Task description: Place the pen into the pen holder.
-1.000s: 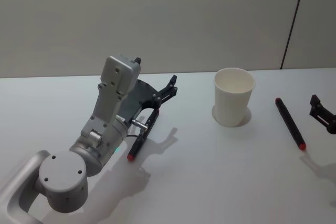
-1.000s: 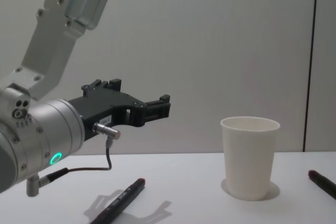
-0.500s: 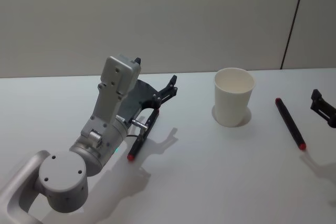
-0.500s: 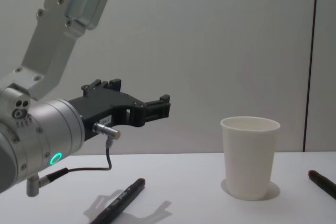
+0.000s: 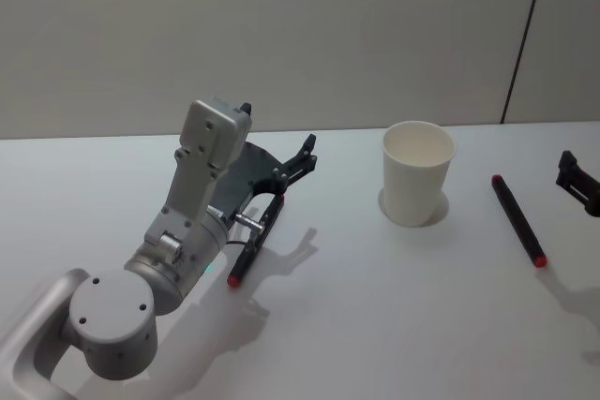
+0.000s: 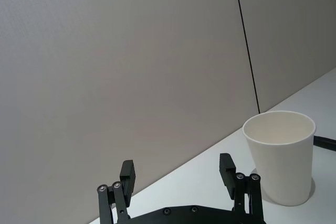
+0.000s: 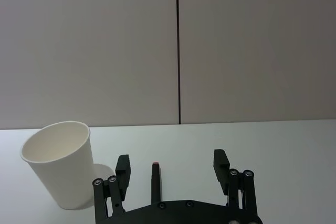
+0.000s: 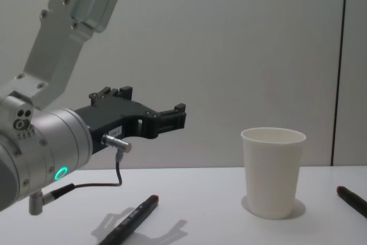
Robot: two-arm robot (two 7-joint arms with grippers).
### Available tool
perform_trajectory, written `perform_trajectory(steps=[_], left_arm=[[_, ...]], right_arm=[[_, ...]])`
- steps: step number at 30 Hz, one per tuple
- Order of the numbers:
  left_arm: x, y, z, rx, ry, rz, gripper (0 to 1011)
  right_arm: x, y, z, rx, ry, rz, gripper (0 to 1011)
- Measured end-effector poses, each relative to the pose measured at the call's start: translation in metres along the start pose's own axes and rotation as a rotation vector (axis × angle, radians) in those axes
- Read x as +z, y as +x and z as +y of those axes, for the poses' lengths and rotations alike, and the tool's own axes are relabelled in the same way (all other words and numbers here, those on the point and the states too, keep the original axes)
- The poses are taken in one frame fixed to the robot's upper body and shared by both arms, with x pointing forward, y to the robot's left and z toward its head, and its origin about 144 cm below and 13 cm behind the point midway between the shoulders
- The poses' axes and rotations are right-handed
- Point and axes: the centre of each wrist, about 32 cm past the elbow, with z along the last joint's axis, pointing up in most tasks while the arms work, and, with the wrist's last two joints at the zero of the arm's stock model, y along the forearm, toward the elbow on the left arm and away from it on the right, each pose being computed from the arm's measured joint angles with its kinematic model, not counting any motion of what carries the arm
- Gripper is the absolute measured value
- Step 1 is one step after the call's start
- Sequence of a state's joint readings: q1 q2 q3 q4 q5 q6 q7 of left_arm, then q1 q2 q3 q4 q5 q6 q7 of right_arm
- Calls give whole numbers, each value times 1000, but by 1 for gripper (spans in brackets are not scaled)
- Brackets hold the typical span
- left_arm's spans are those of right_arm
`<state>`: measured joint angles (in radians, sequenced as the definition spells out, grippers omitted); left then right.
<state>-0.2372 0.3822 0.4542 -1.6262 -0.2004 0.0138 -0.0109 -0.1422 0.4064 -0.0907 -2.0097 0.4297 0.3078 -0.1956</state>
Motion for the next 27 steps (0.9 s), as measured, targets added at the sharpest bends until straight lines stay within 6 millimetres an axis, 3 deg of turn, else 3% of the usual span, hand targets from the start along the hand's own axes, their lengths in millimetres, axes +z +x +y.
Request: perform_trajectory(steps=[27], left_arm=[[0,0,0,0,0,0,1001]], right_arm=[[27,-19,28,-53,-107,8,1002]])
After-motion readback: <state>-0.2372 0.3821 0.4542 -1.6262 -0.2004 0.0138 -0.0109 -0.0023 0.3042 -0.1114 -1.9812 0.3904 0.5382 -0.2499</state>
